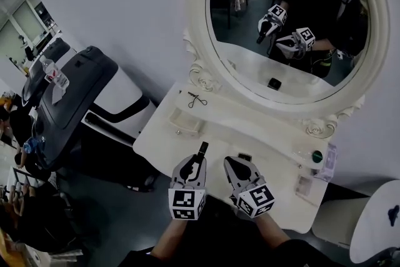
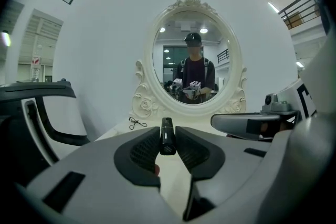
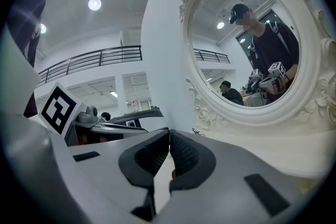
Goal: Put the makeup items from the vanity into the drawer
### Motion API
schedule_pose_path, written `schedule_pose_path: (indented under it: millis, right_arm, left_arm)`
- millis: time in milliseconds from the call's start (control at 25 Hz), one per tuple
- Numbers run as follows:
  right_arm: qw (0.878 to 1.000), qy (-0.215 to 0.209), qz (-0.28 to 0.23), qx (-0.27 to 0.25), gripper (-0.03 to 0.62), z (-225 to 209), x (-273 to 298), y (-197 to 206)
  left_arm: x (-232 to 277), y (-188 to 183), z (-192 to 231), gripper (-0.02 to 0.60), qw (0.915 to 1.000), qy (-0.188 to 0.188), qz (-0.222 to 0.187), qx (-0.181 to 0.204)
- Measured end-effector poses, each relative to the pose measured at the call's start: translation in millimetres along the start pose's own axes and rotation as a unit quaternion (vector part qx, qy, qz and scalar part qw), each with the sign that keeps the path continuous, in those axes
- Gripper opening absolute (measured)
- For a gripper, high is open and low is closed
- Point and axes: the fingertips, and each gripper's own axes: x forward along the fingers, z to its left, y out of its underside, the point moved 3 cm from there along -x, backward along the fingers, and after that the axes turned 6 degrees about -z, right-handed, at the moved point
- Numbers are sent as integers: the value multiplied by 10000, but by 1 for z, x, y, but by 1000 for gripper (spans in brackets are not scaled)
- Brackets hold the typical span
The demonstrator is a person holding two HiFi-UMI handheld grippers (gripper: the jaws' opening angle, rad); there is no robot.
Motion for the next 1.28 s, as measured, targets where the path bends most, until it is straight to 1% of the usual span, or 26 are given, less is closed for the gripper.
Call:
schedule_pose_path:
  millis: [200,400,760,920,1120,1280]
  right_arm:
    - [9999,-86,91,-3,25,11,20,8]
    - [9998,-28,186,-4,25,19,51,15]
    - [9992,242,320,-80,25,31,117,26]
    - [9984,417,371,-134,25,35,141,31]
    - [9971,632,387,-188,25,35,158,37]
    - [9964,721,425,-164,25,30,163,37]
  left_arm:
    - [0,4,28,100,9999,-142,32,-51]
    - [8,10,61,100,9997,-123,137,-130]
    - [33,18,124,100,9992,177,291,-193]
    - [43,22,147,100,9985,372,337,-194]
    - [55,30,164,100,9973,589,426,-130]
    - [61,31,169,100,9967,622,498,-157]
